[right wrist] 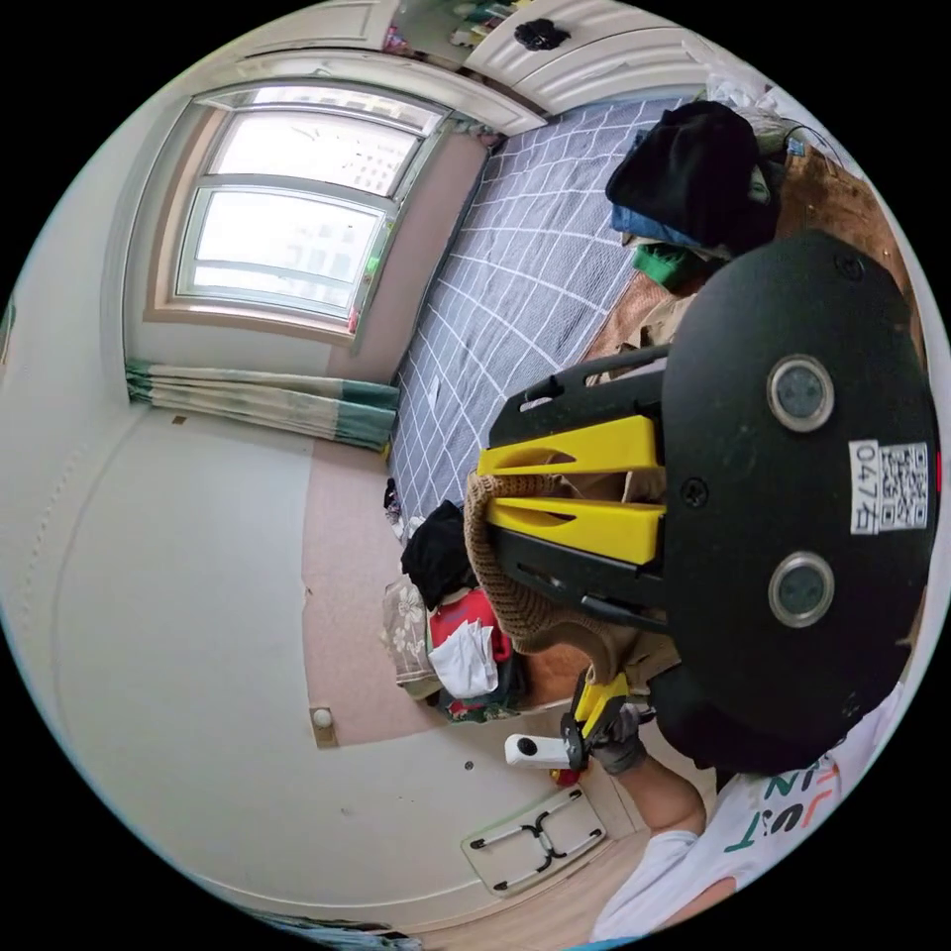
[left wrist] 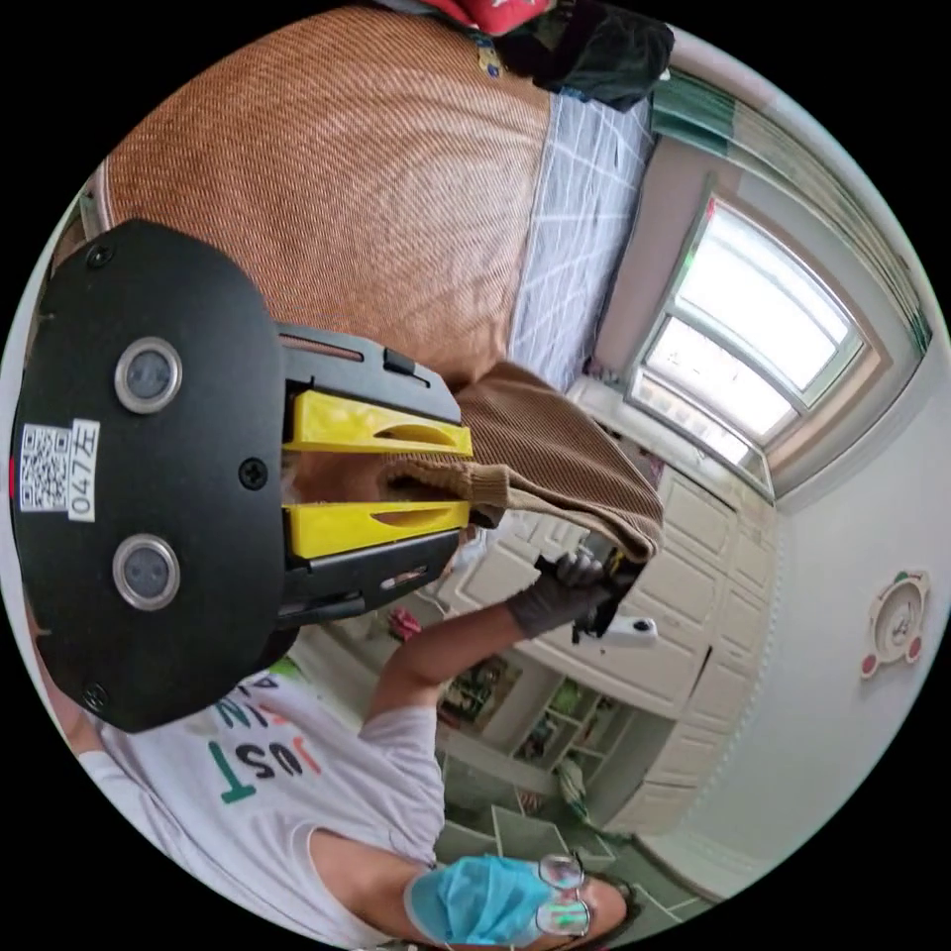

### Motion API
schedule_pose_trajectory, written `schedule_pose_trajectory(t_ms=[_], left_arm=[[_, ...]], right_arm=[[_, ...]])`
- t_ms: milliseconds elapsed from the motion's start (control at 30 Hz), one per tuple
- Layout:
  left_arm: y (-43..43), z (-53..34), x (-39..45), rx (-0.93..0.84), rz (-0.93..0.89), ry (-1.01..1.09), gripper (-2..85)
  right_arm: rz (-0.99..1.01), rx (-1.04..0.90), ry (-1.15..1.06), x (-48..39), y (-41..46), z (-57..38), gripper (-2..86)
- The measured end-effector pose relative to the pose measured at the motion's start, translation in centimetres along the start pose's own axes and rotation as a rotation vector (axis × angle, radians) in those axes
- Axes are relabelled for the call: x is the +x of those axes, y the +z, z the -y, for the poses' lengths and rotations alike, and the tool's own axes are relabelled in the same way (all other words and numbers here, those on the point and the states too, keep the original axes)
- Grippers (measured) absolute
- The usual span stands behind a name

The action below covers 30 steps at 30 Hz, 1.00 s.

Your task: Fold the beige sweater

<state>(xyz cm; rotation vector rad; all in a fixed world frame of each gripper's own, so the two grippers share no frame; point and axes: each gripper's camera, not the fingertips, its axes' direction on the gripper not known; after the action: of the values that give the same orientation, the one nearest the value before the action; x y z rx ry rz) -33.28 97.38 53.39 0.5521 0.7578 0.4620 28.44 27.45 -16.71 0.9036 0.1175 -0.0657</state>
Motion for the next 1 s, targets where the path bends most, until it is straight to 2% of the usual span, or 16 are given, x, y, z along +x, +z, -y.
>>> schedule_pose_trajectory(t_ms=[133, 267, 367, 467, 567, 600, 633, 767, 933, 1000], left_arm=[[0.8, -1.7, 3.0, -0.079, -0.011, -0.004, 9.8], [0.5, -2.7, 6.6, -0.213, 0.14, 0.031, 8.8], [0.7, -2.8, 9.1, -0.363, 0.111, 0.061, 8.3], [-0.3, -1.5, 11.7, -0.368, 0.139, 0.066, 7.4], [-1.5, 0.1, 15.0, -0.373, 0.096, 0.088, 3.3], [-2.2, 0.9, 17.0, -0.388, 0.132, 0.115, 0.7], [-2.8, 1.4, 18.1, -0.391, 0.178, 0.131, 0.4], [-12.0, 8.6, 30.7, -0.282, 0.773, 0.387, -0.7], [-19.2, 17.5, 50.2, -0.166, 1.119, 0.68, -0.9], [-21.7, 19.2, 59.9, -0.044, 1.261, 0.806, -0.9]], right_arm=[[-0.027, -0.049, -0.001, 0.5, -1.8, -0.7, 0.5], [-0.026, -0.069, -0.018, 0.2, -3.3, -1.0, 0.5], [-0.061, -0.023, -0.005, 1.1, -5.8, -0.1, 0.5], [-0.063, 0.028, -0.005, 1.6, -8.8, 1.7, 0.5], [-0.161, 0.062, -0.061, 0.8, -12.4, 3.4, 0.4], [-0.215, 0.067, -0.092, 0.5, -13.8, 3.9, 0.4], [-0.244, 0.065, -0.109, 0.4, -14.5, 4.2, 0.4], [-0.436, 0.018, -0.218, 0.2, -20.1, 4.8, 0.4], [-0.369, 0.118, -0.197, 0.0, -28.8, 4.5, 0.5], [-0.31, 0.203, -0.21, -1.5, -33.5, 4.6, 0.4]])
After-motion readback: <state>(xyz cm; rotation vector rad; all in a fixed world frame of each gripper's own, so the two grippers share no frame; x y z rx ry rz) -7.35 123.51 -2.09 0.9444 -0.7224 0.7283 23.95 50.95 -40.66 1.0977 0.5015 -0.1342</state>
